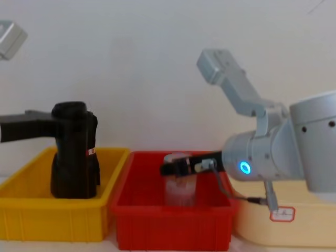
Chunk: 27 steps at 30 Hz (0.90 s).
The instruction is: Pick up the garbage bag with the one hand and transfer it to the other hand.
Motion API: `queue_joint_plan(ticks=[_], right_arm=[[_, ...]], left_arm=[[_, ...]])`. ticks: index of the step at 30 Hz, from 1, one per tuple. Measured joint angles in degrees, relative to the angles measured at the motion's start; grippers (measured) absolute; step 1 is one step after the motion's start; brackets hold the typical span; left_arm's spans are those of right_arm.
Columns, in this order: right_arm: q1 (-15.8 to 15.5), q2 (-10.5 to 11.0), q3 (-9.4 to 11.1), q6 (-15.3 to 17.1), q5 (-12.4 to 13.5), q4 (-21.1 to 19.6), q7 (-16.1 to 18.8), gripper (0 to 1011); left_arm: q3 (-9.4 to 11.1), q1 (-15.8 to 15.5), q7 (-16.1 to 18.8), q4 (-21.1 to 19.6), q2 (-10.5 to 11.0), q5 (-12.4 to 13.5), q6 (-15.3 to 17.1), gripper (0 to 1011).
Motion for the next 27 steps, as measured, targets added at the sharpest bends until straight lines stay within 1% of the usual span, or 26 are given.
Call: queue_joint_plan(ticks=[1,8,11,15,19,20,23,24,26,27], right_arm=[[-0.1,0.05,0.13,0.0,0.07,-0.6,0.06,660],[-0.64,0.78,1.34,0.72,0.38,-5.86,0.35,660],[-0.92,1.67,2.21,1.47,0.25,-9.21,0.21,660],[-1.25,2.73,3.25,2.38,-0.42,-12.36,-0.45,660],[-1.68,3.76,4.32,3.13,-1.13,-14.99,-1.29,660],[-1.91,4.25,4.9,3.51,-1.52,-16.06,-1.76,660],[-2.37,5.07,5.96,4.14,-2.14,-17.81,-2.6,660],[-2.37,5.07,5.96,4.14,-2.14,-17.81,-2.6,660],[-2.82,5.7,6.92,4.59,-2.6,-19.13,-3.21,660],[-2.97,5.89,7.22,4.78,-2.8,-19.5,-3.5,660]], left_arm=[[-0.07,0.01,0.19,-1.08,0.11,0.1,0.38,360],[-0.3,-0.33,0.35,-5.15,0.37,-0.18,2.46,360],[-0.31,-1.0,-0.13,-6.57,0.33,-0.76,3.26,360],[-0.1,-2.29,-1.08,-7.52,-0.09,-1.42,3.67,360],[0.48,-4.19,-2.4,-7.56,-0.99,-2.05,3.58,360],[0.81,-5.14,-2.98,-7.18,-1.58,-2.32,3.37,360],[1.31,-6.5,-3.95,-6.28,-2.51,-2.73,2.88,360],[1.68,-7.48,-4.62,-5.49,-3.18,-2.96,2.53,360],[2.21,-8.77,-5.32,-4.32,-4.1,-3.15,2.14,360],[2.73,-9.95,-6.1,-3.05,-4.98,-3.32,1.65,360]])
